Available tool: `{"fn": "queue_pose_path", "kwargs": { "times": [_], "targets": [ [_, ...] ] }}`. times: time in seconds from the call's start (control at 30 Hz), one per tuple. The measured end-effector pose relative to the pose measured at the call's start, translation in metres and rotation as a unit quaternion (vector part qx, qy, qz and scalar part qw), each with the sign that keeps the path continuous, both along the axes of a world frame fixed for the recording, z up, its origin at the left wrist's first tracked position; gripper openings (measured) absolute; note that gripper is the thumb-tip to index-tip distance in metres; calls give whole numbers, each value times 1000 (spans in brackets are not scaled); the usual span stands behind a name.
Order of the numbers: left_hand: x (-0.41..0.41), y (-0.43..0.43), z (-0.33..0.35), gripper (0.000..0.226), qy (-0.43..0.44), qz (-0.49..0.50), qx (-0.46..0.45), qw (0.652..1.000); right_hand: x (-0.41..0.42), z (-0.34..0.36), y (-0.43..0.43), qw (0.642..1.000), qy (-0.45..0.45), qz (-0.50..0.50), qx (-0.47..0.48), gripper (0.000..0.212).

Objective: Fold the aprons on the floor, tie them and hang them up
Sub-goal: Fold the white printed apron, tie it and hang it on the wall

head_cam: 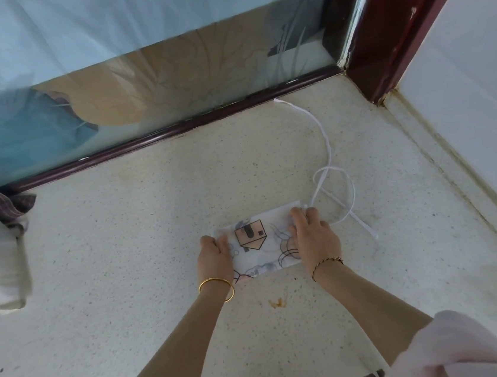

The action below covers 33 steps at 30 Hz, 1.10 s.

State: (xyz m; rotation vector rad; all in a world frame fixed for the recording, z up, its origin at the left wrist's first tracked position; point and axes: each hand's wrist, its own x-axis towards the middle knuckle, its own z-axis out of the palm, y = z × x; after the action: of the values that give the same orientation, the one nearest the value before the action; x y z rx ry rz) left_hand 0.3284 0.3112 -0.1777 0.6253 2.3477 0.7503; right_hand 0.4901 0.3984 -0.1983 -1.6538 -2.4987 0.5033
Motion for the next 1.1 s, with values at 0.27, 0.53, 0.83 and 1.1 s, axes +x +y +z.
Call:
{"fn": "queue_pose_path", "kwargs": {
  "times": [0.27,0.53,0.83,1.1],
  "targets": [
    [18,-14,-26,50,374,-446,37,812,2,-6,3,1000,7,3,-18,39],
    [9,-15,-46,64,344,-472,-51,810,24,10,-3,968,214,-117,60,45],
    [-7,-16,-43,85,329,-518,-30,789,28,-12,-6,983,15,180,19,50],
    [-18,-25,-38,32,409,-495,198,741,35,8,6,968,-20,237,-79,66]
  ]
}}
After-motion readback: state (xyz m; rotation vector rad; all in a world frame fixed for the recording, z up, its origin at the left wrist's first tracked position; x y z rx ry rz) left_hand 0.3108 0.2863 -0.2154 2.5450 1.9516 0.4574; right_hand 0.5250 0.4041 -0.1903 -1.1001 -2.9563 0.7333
